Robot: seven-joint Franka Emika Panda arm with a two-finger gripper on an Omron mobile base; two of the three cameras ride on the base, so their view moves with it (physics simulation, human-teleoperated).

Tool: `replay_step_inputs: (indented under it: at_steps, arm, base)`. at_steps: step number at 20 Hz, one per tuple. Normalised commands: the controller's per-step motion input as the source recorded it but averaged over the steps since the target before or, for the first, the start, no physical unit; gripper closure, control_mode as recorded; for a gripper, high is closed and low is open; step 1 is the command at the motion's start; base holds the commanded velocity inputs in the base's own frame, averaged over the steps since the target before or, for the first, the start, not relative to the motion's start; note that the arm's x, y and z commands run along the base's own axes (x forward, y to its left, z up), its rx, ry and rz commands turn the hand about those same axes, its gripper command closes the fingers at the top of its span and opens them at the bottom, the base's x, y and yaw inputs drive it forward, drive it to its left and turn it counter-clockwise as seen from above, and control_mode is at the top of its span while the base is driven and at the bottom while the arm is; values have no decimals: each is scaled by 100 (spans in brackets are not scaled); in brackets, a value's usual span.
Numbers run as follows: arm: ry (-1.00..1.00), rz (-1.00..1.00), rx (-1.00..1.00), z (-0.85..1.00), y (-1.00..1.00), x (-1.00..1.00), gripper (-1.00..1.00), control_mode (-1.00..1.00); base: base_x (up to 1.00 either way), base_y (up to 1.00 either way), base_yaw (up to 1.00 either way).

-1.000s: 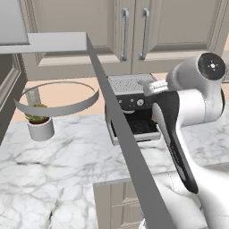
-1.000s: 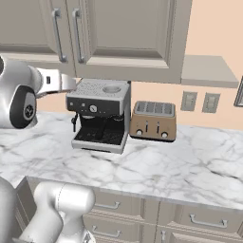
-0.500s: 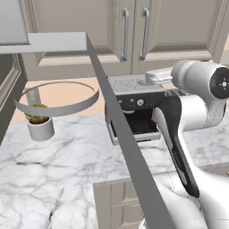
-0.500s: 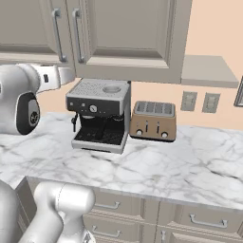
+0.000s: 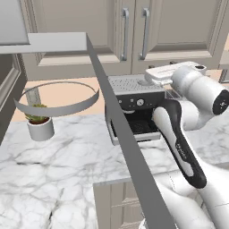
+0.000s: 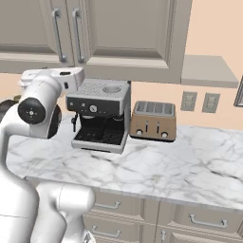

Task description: The dining table condiment station is running low on condiment bottle. Refill the condiment station by opening the cabinet and taking the condiment bottle from the cabinet and placing it on the dining table.

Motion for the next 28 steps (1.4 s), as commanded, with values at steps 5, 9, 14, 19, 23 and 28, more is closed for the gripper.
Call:
replay_step_inputs:
  at_steps: [5,9,14,19,23,28]
  arm:
    - [-3,5,0,15,-3,67,-100,-100]
    - [1,-1,0,14,-19,72,-100,-100]
    - [8,-7,0,17,-1,63,-100,-100]
    - [10,-7,0,21,0,52,-100,-100]
    - [3,-7,0,38,1,48,-100,-100]
    - [0,-3,0,35,9,33,-100,-100]
  base:
    - [0,0,0]
    - [0,0,0]
    - [0,0,0]
    - [0,0,0]
    - [0,0,0]
    - [0,0,0]
